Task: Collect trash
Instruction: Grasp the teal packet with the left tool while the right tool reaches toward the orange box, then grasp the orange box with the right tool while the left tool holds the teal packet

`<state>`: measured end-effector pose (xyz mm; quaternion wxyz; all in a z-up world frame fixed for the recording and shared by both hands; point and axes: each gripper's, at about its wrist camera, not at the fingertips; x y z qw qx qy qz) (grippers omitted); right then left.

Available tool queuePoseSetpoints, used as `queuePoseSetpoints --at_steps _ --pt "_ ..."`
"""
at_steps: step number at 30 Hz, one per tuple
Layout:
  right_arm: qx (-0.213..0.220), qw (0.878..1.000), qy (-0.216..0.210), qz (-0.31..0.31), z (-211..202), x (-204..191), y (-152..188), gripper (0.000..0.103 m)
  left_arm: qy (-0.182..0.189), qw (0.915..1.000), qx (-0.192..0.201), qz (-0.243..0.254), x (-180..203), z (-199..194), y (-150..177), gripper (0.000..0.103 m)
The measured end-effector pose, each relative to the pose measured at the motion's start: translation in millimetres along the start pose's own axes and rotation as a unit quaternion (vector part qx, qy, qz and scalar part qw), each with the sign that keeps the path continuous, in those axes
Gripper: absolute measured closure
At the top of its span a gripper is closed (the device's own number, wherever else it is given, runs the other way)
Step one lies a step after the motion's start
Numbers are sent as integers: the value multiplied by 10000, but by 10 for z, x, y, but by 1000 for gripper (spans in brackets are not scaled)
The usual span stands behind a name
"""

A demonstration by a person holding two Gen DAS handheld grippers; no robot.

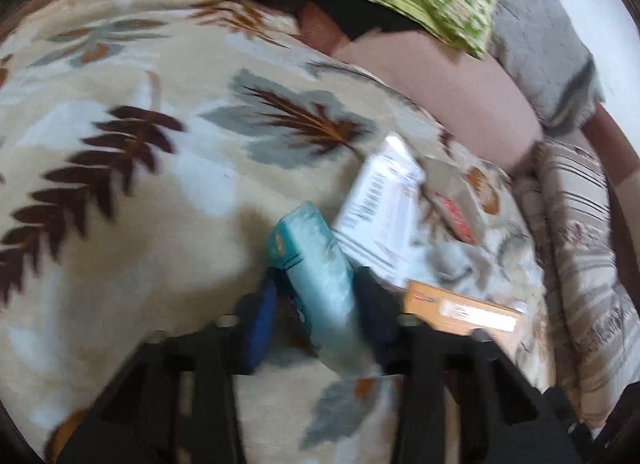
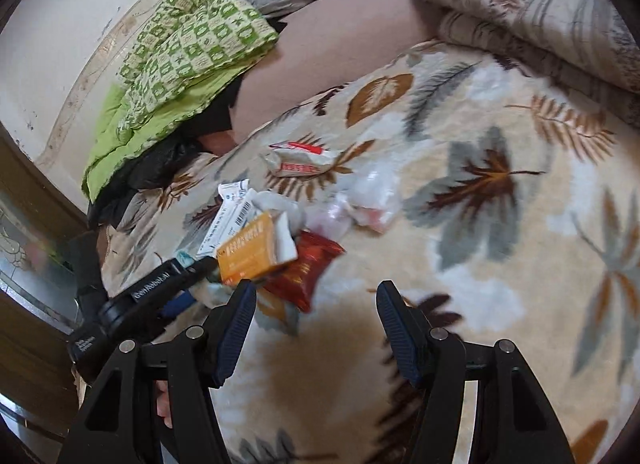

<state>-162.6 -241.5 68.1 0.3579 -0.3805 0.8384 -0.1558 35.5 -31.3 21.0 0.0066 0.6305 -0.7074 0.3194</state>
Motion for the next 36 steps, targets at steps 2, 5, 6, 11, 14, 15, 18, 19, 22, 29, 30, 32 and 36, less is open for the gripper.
queuePoseSetpoints --at_steps 2,5,6,11,14,15,18,19,22,29,30,32,36 --pt "-1 10000 -65 -36 82 -19 -77 36 -97 9999 -48 -18 -50 20 -23 81" --pt "46 9997 -140 -196 211 -98 -264 36 -134 9997 -65 -168 -127 31 -46 83" --pt "82 9995 -151 -255 244 -130 -321 36 -180 9997 -57 -121 -122 34 -53 83" --pt "-275 9974 -154 -648 660 -316 -574 49 -228 9997 -87 -29 -124 50 -59 83" --pt "-669 9942 -306 -786 797 -353 -484 73 -167 9998 -94 -3 -132 48 -68 83" --pt "-719 9930 -412 -838 782 -361 -424 74 -142 9999 -92 -9 -133 43 -68 83" --pt "-976 9858 -489 -1279 638 -453 -104 83 -38 10000 -49 -13 -109 15 -68 83" --pt "-1069 9831 -537 -1388 590 -473 7 83 -33 10000 -12 -6 -98 -5 -69 84" --pt "-1090 9799 -596 -1562 449 -468 262 83 -16 9999 144 -7 -90 -92 -80 86" --pt "-586 9757 -349 -2081 365 -614 131 65 -147 9975 681 -90 -139 -303 -141 86" --pt "-557 9744 -342 -2152 393 -656 79 63 -144 9973 708 -117 -145 -311 -148 86" --pt "-597 9718 -348 -2253 516 -734 -45 60 -146 9970 744 -139 -154 -314 -156 86" --pt "-1105 9625 -541 -2418 805 -855 -72 54 -196 9966 791 -148 -176 -315 -178 86"
Point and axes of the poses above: each gripper's, at about its wrist camera, not at the fingertips, and z roughly the way its jaws point, x to its right, y to its underside, and after that the axes turned 2 degrees about -x, right-handed
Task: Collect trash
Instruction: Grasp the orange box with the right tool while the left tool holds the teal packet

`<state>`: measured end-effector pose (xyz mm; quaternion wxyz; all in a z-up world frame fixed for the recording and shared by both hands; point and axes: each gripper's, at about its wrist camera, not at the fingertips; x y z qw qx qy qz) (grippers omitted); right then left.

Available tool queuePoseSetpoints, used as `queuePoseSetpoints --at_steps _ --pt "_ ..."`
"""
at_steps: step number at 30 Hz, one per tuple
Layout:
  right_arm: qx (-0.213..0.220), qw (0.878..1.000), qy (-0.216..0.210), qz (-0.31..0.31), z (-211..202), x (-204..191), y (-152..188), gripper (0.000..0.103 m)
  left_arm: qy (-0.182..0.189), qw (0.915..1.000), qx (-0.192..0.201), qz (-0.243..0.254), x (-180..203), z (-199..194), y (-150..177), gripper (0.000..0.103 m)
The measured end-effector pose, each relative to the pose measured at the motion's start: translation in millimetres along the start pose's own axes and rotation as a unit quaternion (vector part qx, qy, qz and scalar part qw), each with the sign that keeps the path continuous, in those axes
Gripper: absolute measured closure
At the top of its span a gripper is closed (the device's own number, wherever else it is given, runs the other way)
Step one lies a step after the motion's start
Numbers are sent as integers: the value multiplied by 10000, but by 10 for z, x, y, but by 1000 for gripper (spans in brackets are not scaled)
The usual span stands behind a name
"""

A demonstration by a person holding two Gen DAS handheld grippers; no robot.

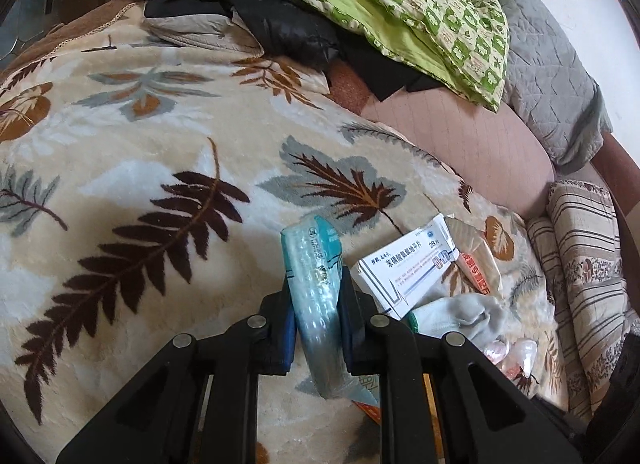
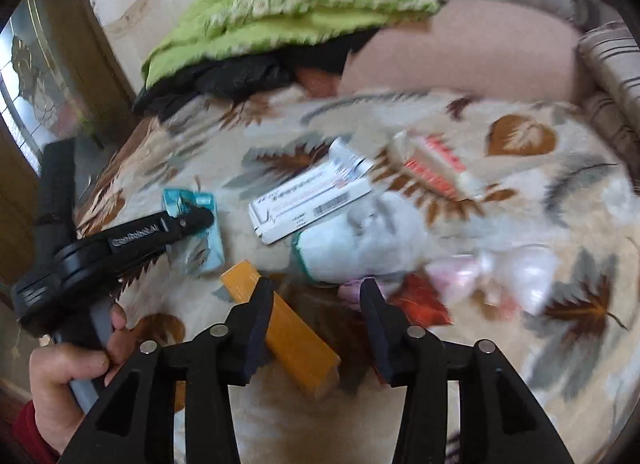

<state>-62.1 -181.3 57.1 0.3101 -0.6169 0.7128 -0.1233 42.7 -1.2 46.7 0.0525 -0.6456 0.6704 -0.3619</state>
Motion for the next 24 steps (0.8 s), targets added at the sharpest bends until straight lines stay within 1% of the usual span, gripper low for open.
queuePoseSetpoints --at_steps 2,4,6,8,9,11,12,15,17,19,20,21,22,24 --pt "-96 9997 -182 -128 38 -79 50 54 -28 10000 36 -20 -12 -5 -12 86" --pt "-97 9993 -202 -285 48 -162 104 54 -9 10000 14 0 -12 0 -11 86" --pt "-221 9982 53 -560 126 -255 152 54 8 10000 -3 64 0 -6 -11 86" --pt "-329 9954 415 -801 196 -318 213 53 11 9999 31 130 29 -28 1 86" --pt "-322 9946 493 -851 181 -334 237 56 17 9998 50 172 49 -40 9 86" --pt "-248 9947 571 -814 94 -329 273 71 19 9995 88 290 97 -66 28 86" --pt "-199 9950 628 -747 41 -311 303 77 30 9993 90 350 134 -72 45 86" --pt "26 9979 497 -412 -170 -215 471 79 60 9983 130 568 248 -100 96 86" --pt "190 9983 530 -161 -302 -167 588 79 97 9972 165 721 340 -125 142 86" --pt "421 9969 638 177 -468 -113 691 79 136 9960 187 868 419 -153 183 86" --pt "612 9951 681 378 -599 -82 762 79 138 9952 208 949 459 -165 205 86" --pt "740 9936 731 450 -669 -85 791 79 159 9945 216 1016 498 -177 229 86" --pt "923 9909 831 519 -761 -77 831 79 185 9938 211 1074 533 -186 251 86" --pt "1287 9830 1168 596 -923 -59 898 79 214 9925 189 1190 596 -200 297 86"
Point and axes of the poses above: each gripper's, at about its wrist camera, not at the fingertips, and z roughly the way its jaws point, x to its right, y to its underside, and after that the axes turned 2 degrees about -x, right-handed
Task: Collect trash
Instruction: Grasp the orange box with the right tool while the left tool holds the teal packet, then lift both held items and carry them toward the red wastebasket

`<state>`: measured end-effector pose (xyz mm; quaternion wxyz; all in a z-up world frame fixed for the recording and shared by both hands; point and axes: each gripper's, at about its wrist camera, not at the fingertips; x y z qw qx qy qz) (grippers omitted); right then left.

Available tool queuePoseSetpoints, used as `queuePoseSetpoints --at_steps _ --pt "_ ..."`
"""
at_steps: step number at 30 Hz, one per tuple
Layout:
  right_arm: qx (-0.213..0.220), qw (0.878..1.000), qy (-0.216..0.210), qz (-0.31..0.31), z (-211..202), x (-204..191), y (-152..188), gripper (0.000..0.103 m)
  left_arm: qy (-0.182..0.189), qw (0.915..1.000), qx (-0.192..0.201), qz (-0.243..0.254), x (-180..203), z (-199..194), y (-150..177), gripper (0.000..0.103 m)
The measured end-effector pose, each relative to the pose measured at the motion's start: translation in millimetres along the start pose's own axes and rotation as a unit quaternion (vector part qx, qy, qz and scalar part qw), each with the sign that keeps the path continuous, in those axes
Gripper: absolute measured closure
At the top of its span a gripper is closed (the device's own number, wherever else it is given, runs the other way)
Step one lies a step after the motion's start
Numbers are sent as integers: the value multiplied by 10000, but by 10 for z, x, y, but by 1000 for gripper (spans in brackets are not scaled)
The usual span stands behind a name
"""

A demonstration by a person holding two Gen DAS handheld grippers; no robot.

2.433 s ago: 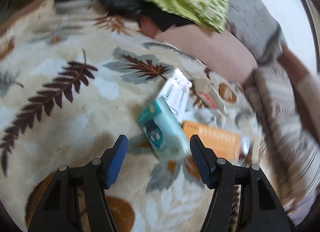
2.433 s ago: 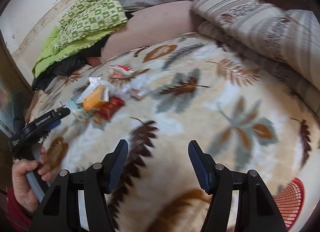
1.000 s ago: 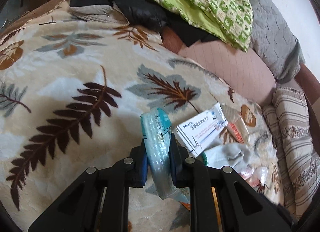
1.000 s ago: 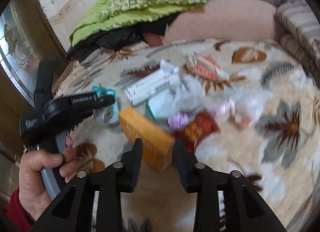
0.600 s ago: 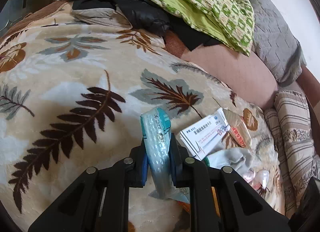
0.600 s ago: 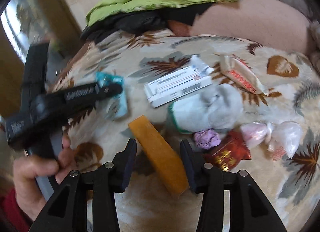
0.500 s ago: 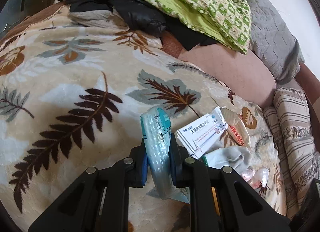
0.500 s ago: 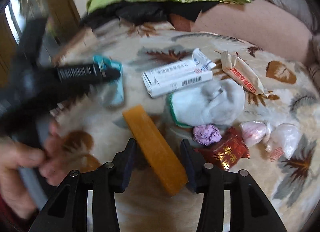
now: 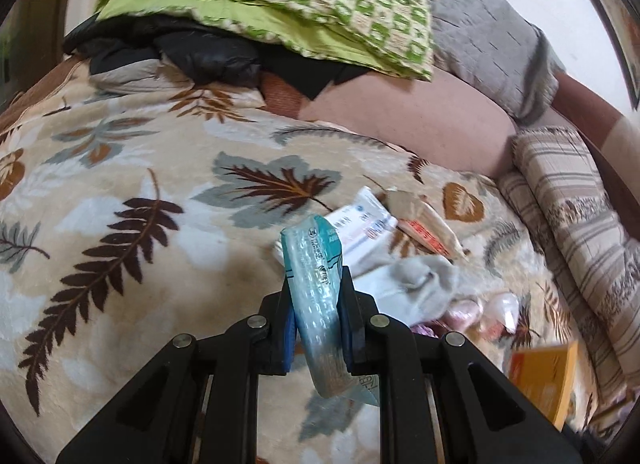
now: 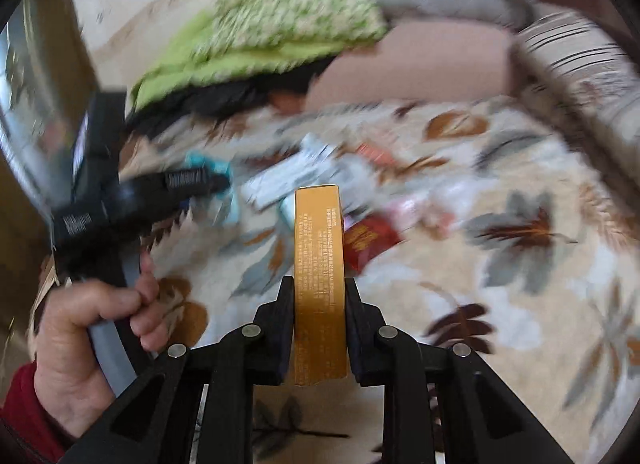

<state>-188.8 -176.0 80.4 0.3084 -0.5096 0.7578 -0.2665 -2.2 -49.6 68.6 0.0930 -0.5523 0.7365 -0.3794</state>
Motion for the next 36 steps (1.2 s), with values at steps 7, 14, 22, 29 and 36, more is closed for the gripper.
queuePoseSetpoints --at_steps 7,14,22,29,36 --pt "194 9977 503 408 35 320 -72 79 185 9985 -168 478 297 -8 139 86" --pt "246 9966 555 560 10 489 -121 79 180 9964 -163 808 508 -29 238 86" --pt "206 9964 553 607 33 541 -118 79 177 9947 -123 1008 635 -50 298 86" --pt "275 9963 621 518 6 502 -126 79 177 9951 -110 961 625 -61 296 86" --pt "244 9962 667 511 27 497 -121 79 189 9952 -120 956 608 -57 282 86"
Point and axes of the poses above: each gripper's, at about its wrist camera, not at the fingertips, and z roughly the way its jaws point, x to its right, y to its underside, and after that the axes turned 2 degrees about -x, right-handed
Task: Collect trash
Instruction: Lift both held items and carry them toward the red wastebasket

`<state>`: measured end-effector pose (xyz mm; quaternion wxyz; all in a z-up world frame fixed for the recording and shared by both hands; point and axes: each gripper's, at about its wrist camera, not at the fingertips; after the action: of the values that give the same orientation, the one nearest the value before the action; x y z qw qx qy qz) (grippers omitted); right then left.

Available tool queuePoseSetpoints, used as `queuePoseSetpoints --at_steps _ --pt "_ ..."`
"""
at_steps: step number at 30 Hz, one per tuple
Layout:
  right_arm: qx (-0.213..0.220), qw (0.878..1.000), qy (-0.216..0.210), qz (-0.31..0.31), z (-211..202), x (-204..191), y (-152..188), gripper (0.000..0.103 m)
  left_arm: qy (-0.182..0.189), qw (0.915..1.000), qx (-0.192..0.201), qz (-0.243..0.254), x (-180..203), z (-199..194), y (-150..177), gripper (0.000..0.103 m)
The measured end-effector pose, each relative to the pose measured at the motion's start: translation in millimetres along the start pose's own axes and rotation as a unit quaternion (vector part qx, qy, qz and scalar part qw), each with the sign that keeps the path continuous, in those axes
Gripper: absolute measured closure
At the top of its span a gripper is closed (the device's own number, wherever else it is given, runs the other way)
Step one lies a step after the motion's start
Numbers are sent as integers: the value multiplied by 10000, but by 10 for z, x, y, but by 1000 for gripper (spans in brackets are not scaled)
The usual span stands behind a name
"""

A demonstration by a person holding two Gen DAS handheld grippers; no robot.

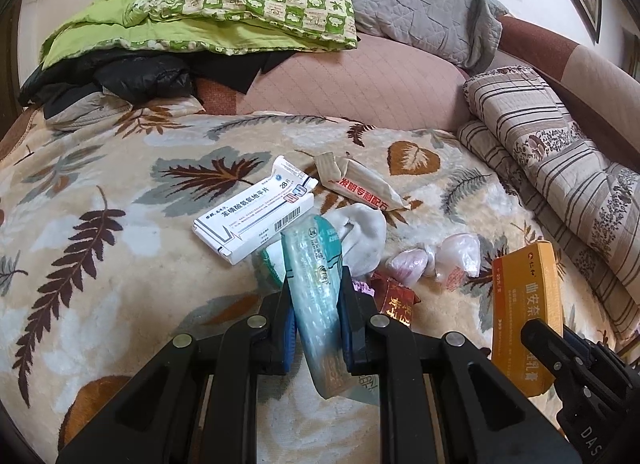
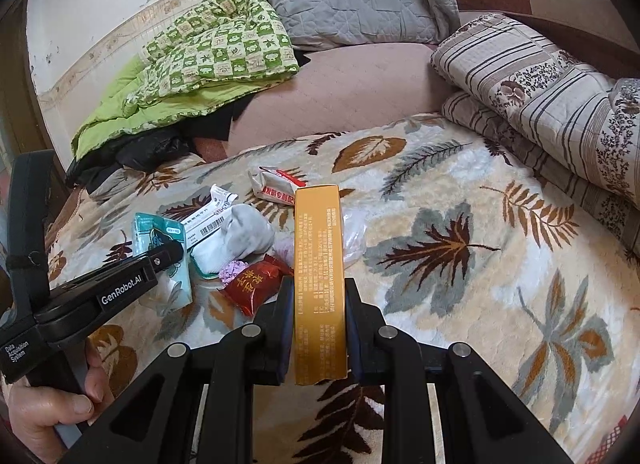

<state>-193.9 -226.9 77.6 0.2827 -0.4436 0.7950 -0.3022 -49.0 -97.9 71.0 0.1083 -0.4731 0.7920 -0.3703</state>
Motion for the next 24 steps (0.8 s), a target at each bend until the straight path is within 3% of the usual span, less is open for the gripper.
queuePoseSetpoints --at_steps 24 --pt "-21 10000 8 19 10 11 -1 79 86 10000 14 11 34 17 22 86"
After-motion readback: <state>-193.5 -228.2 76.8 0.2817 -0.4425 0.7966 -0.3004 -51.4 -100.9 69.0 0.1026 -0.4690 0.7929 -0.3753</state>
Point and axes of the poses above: each gripper's, at about its wrist camera, not at the fingertips, and z roughly the way its jaws point, x to its right, y to its underside, and after that the axes turned 2 degrees about -x, right-handed
